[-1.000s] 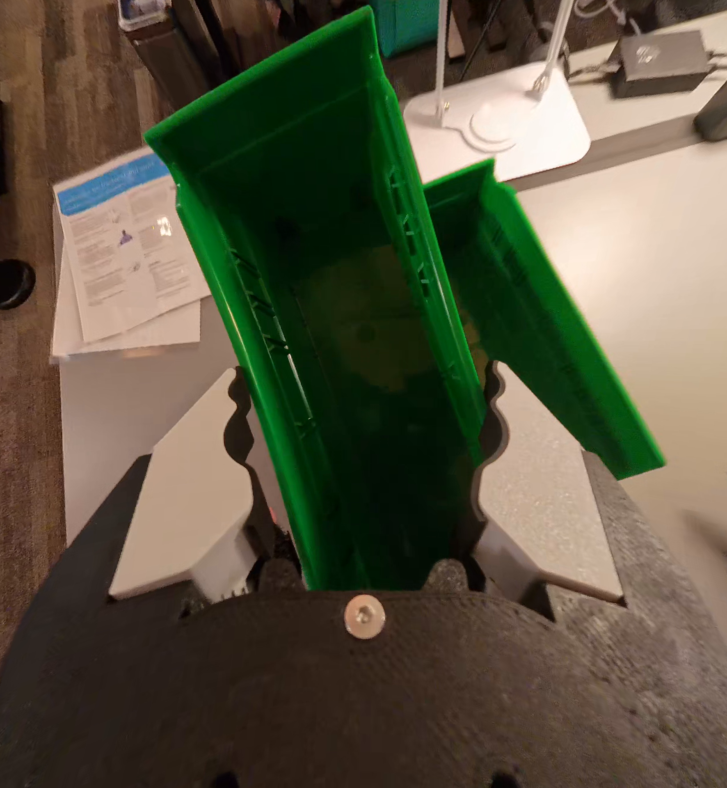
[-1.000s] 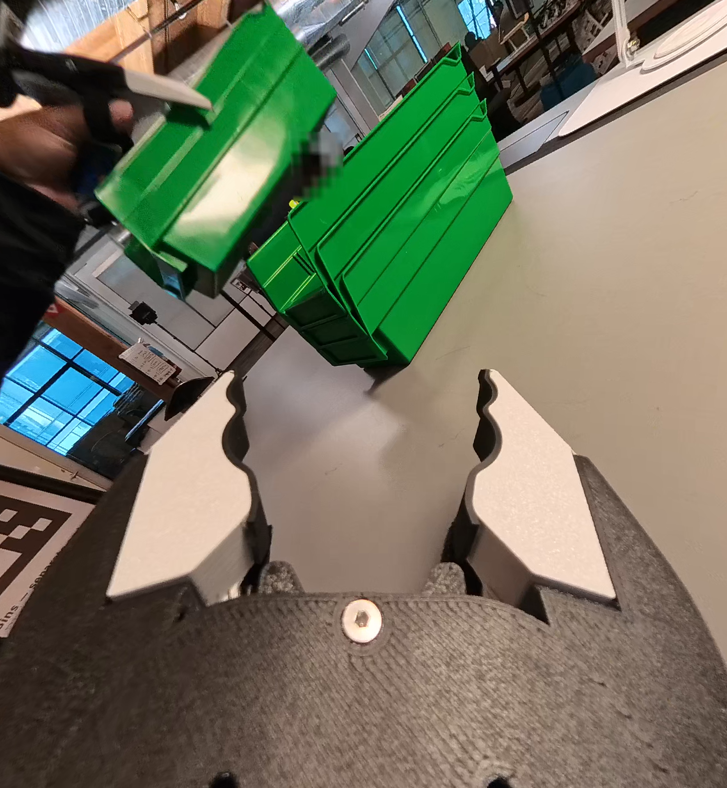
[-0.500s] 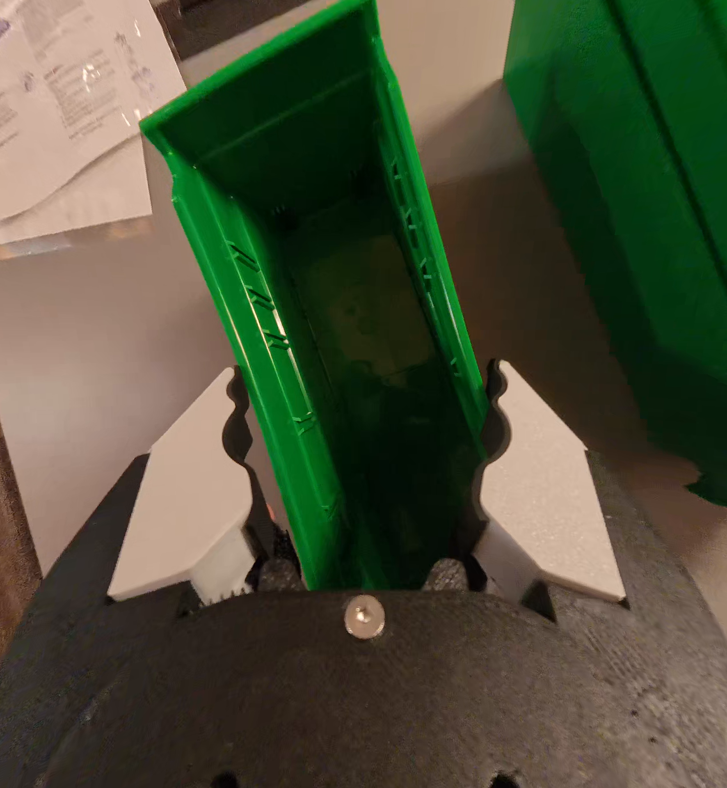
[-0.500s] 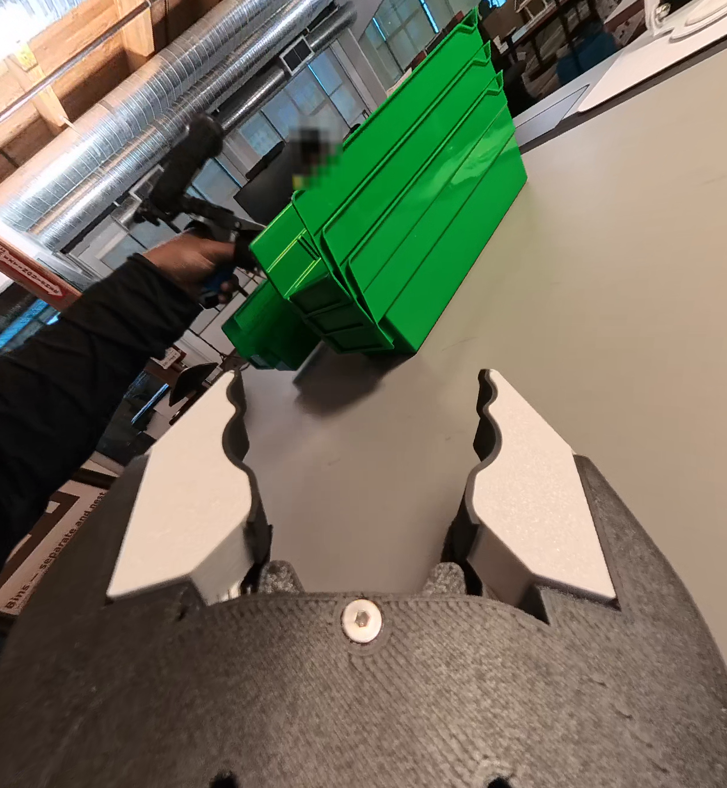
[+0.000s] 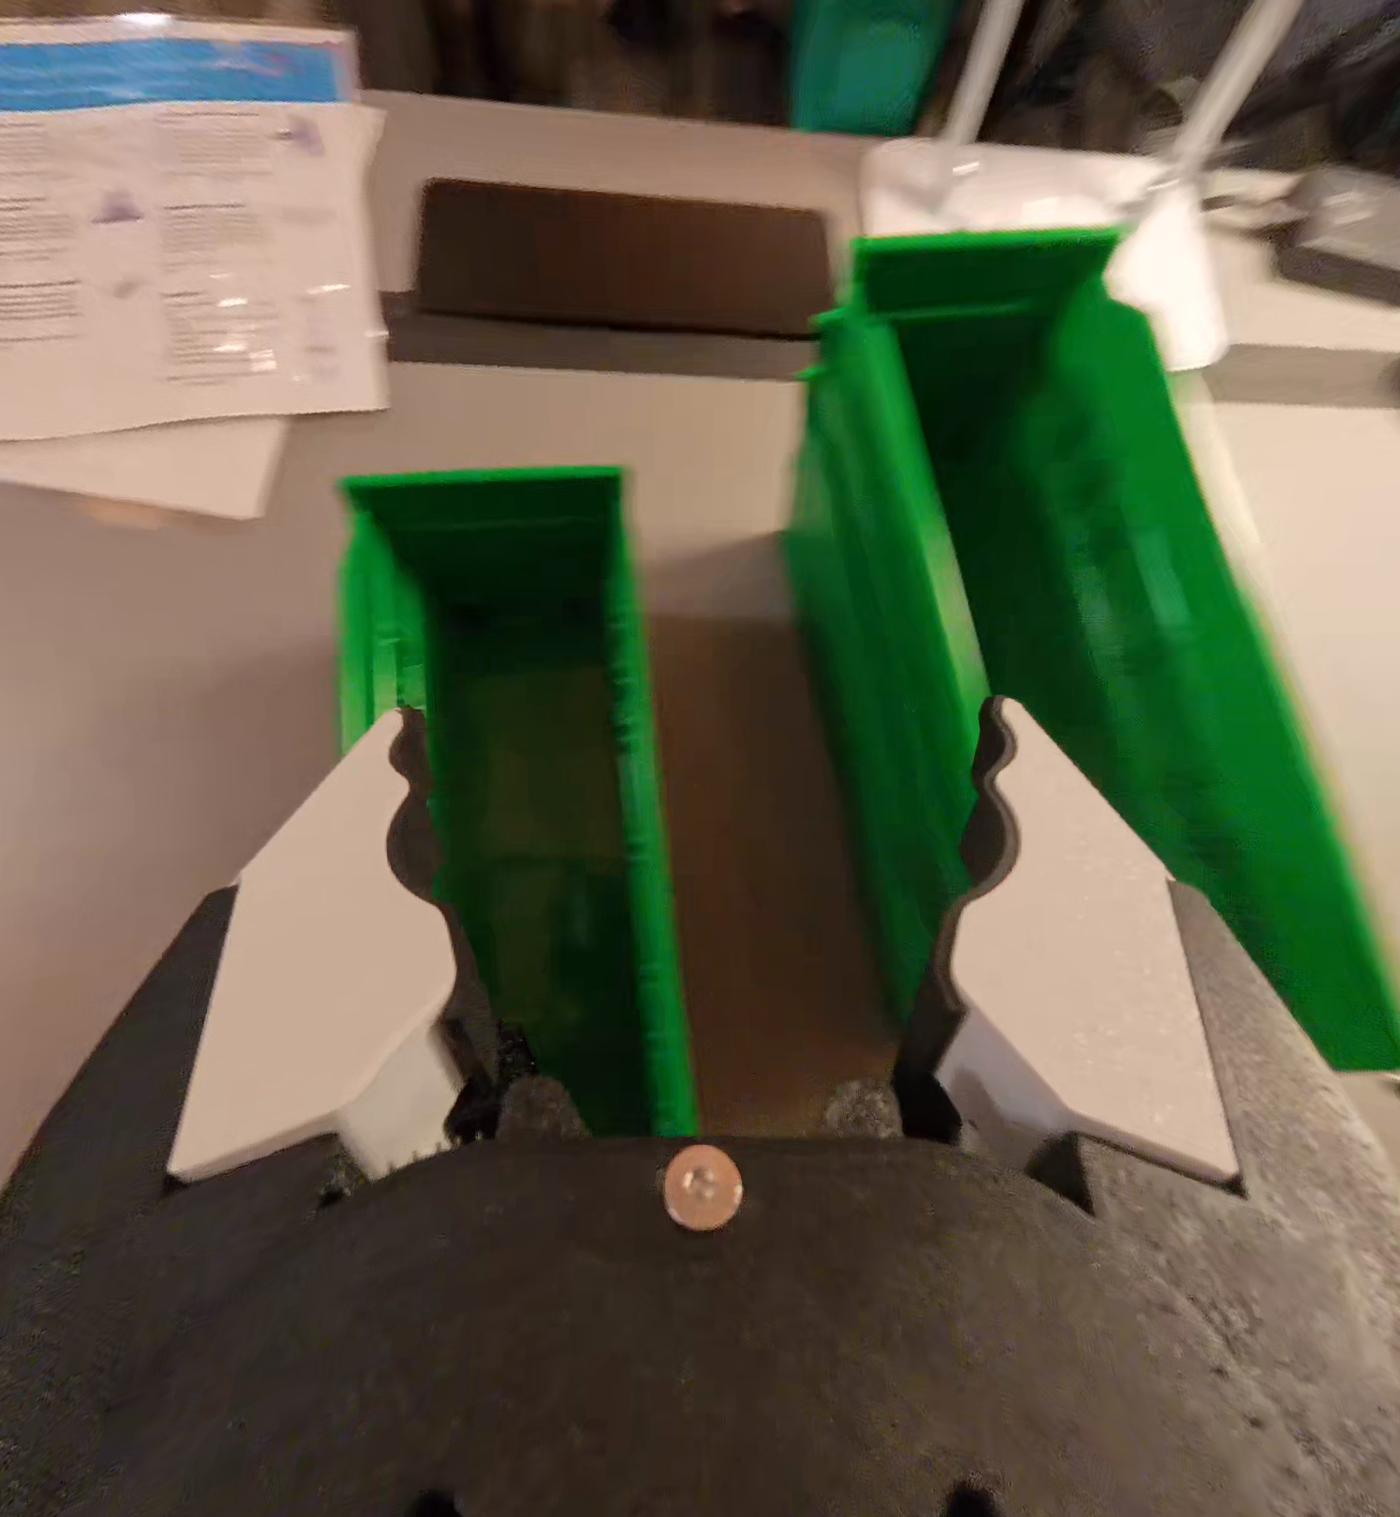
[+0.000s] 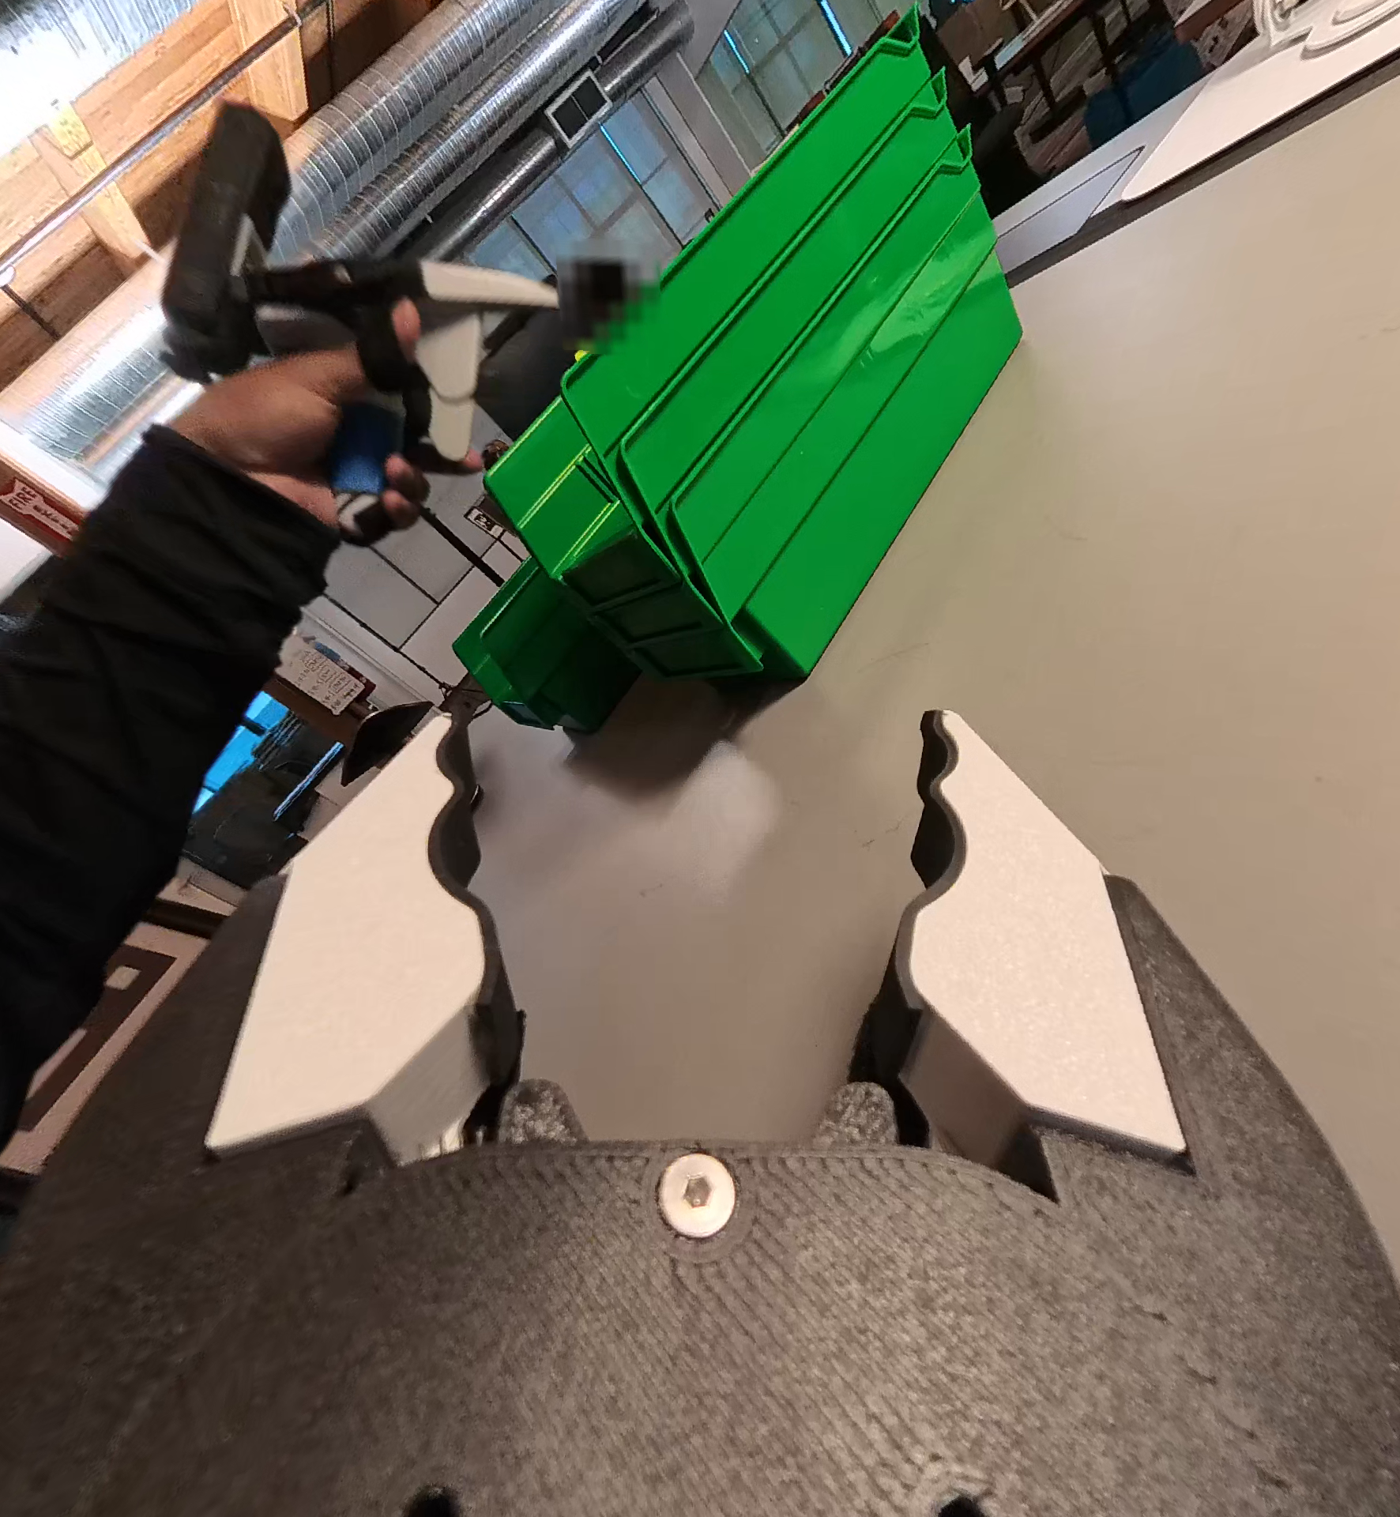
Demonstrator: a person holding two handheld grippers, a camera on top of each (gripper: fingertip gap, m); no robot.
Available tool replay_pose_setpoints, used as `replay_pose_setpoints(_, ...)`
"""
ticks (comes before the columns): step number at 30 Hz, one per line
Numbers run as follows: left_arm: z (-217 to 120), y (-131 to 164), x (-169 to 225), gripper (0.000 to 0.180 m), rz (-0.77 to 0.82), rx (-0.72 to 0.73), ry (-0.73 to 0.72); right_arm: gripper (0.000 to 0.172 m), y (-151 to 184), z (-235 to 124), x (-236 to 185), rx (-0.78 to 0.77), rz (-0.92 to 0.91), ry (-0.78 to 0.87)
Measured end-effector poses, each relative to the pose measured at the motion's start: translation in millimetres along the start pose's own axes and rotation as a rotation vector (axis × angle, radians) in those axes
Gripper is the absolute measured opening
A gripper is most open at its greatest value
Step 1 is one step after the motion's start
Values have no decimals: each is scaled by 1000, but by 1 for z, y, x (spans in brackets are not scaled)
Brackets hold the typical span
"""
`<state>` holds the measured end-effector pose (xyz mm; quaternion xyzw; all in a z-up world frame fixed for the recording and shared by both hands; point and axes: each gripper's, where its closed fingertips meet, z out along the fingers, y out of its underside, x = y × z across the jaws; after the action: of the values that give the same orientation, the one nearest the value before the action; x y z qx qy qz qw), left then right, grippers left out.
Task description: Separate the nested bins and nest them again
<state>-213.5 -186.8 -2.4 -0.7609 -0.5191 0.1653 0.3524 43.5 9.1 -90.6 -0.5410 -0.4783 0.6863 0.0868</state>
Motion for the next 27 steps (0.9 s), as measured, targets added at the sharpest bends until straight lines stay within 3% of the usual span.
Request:
replay_pose_setpoints(4,9,-10,65,139,93,-24,54,109,-1,0,0,4,1,-2)
replay_pose_setpoints(9,38,-10,106,146,210,-79,23,109,-1,-1,-1,11,-4,-4)
replay_pose_setpoints(17,68,14,113,137,217,-225,25,109,-2,-2,-2,15,12,-25)
replay_pose_setpoints(27,68,17,114,131,210,-249,40,109,-2,-1,-1,10,19,-21)
